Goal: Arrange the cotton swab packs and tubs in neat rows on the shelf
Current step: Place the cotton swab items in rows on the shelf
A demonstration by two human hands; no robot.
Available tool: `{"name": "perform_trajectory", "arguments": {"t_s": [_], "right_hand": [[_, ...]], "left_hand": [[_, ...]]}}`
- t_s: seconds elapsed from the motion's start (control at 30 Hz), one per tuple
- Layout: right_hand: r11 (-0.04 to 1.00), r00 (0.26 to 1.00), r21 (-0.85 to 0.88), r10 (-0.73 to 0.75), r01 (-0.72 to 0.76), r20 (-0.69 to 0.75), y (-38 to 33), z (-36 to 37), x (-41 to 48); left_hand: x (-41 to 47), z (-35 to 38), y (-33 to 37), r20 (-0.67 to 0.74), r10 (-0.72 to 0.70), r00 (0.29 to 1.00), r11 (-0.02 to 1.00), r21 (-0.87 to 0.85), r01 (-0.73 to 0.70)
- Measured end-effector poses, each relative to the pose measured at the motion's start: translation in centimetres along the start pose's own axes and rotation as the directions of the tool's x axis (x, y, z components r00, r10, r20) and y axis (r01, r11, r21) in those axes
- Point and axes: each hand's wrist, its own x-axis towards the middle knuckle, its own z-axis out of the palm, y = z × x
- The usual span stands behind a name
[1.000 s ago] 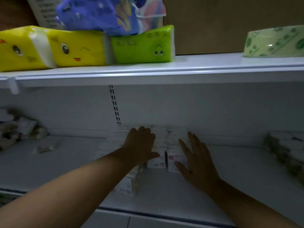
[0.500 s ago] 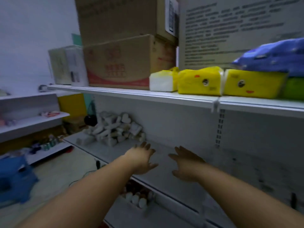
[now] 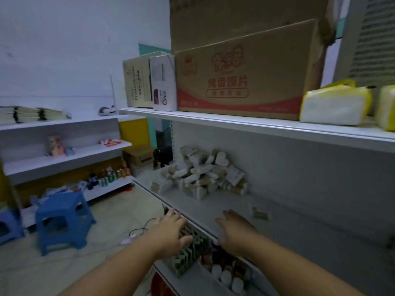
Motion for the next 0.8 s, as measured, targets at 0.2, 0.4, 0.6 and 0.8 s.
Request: {"name": "perform_trajectory", "arguments": {"t_s": [0.2, 0.4, 0.6, 0.8], "right_hand": [[0.991, 0.997, 0.112, -0.065, 0.069, -0.044, -1.3, 0.4, 9.2], [0.967, 0.985, 0.184, -0.169, 0.174, -0.042, -3.2, 0.4, 14.4], [0.935, 0.982, 0.304, -0.189, 0.184, -0.014, -4.5, 0.9, 17.9], [0.798, 0.990, 0.600, 0.123, -0.056, -0.070, -7.9, 1.6, 23.1]], "left_hand": [[3.8, -1.7, -5.1, 0.030, -0.091, 0.995, 0.992, -0.082, 0.093], [8.4, -2.2, -10.2, -0.090, -0.247, 0.965, 0.956, -0.186, 0.227], [14.5, -2.3, -14.2, -0.208, -0.336, 0.919, 0.866, -0.452, 0.214], [21.6, -1.2, -19.1, -0.126, -0.409, 0.904, 0.624, -0.761, 0.176]]}}
